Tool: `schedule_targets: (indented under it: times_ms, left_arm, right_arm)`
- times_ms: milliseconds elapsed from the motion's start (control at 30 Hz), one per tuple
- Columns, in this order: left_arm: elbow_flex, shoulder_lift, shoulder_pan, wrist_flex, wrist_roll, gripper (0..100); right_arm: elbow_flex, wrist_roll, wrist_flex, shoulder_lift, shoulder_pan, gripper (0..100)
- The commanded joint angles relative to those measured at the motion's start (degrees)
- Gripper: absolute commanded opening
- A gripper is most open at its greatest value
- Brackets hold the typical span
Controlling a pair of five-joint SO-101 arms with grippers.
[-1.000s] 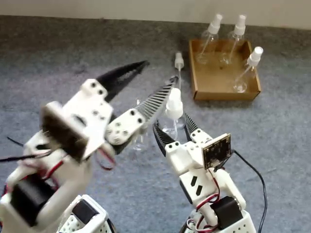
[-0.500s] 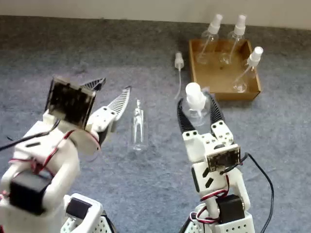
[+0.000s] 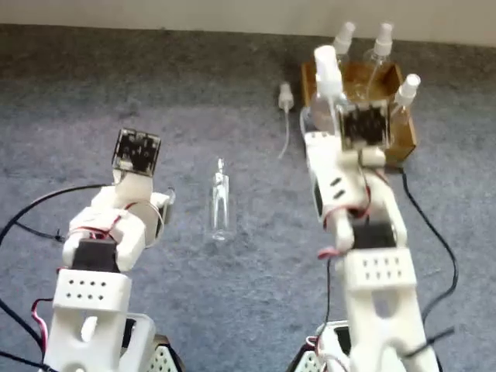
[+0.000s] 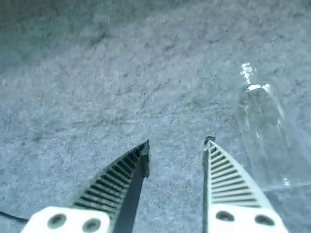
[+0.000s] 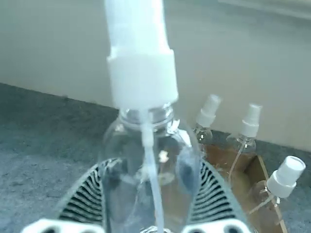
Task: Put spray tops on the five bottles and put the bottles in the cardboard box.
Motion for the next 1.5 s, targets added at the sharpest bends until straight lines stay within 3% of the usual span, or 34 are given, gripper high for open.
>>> schedule_targets:
  times_ms: [0,167,400,500,733,1467]
  left_arm:
    - [8.13,-0.84,-0.31,-10.55,-0.18,18]
    - [11.74,-0.75,-0.31,-15.38,-0.18,18]
    - [12.0,-0.75,-0.31,-15.74,-0.18,18]
    - [12.0,-0.75,-0.31,-15.74,-0.18,18]
    - [12.0,-0.66,-0.31,-15.74,-0.26,18]
    - [12.09,-0.31,-0.22,-15.74,-0.26,18]
  right_arm:
    - [-11.38,-0.53,-6.29,11.3,0.84,0.5]
    - [-17.01,-0.62,-16.84,25.1,0.84,0.5]
    - [-18.95,-0.7,-34.42,44.0,3.74,0.5]
    - [-20.79,-4.92,-38.73,50.86,6.29,0.5]
    - [-33.89,-12.57,-39.34,62.64,8.22,0.5]
    - [-61.32,-12.31,-39.25,90.24,8.13,0.5]
